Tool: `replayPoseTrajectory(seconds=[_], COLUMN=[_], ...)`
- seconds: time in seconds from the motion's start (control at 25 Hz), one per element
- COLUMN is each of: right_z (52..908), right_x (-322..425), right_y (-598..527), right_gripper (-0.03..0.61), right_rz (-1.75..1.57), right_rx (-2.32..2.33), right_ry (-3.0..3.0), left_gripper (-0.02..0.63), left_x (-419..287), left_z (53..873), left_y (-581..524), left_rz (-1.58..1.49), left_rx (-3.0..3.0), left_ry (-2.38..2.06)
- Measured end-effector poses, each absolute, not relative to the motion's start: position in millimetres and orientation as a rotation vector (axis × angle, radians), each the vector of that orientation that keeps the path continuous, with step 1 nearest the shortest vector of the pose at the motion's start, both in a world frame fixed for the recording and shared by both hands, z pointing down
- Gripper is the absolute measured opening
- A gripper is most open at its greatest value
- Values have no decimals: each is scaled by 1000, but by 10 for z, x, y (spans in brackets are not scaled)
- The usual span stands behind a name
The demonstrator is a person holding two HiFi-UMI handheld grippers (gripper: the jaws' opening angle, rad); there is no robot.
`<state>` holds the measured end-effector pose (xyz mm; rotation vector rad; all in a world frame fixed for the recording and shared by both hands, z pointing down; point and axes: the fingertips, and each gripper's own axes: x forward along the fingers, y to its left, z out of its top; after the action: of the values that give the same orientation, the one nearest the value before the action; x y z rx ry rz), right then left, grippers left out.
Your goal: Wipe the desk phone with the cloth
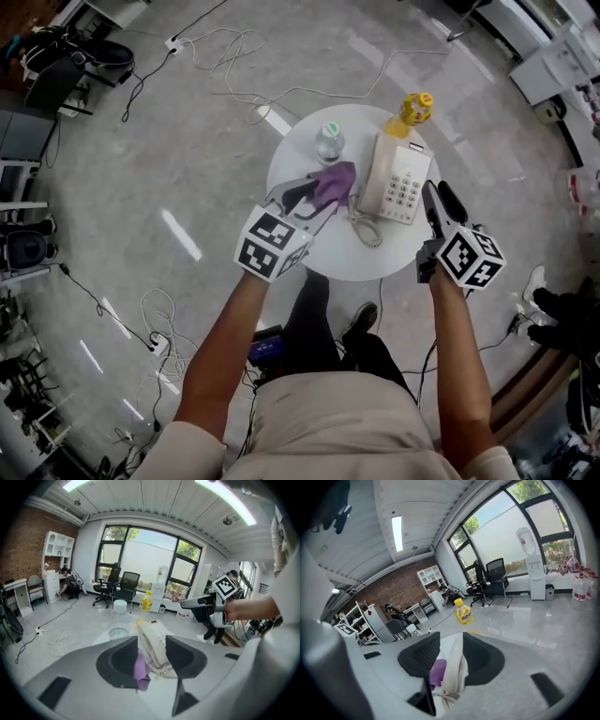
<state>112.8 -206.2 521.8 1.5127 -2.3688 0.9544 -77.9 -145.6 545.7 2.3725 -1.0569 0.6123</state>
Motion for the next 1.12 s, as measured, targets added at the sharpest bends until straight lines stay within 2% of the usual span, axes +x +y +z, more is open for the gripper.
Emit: replayPoseTrajectory(seconds=[0.2,0.36,0.52,1.12], right_z=[4634,4152,3702,2129], right_x=[1289,1342,1377,1651], right_y=[-1825,-1614,-1372,-225], right_gripper=[-5,-6,-7,-8], right_rz=[926,842,701,354], right_rx=[1458,1351,1239,1016], right_ry=[-2481,-2583,-2648,-2804], left_gripper=[131,72,41,23], left_x=[-705,-631,-578,-354], left_z=[4800,4256,3785,2562], left_y=[-1296,-1144,-962,-10], left_rz=[559,503,449,354], left_rx=[2445,2505,2552,2668], left_ry=[-1119,-1167,-1214,-1298])
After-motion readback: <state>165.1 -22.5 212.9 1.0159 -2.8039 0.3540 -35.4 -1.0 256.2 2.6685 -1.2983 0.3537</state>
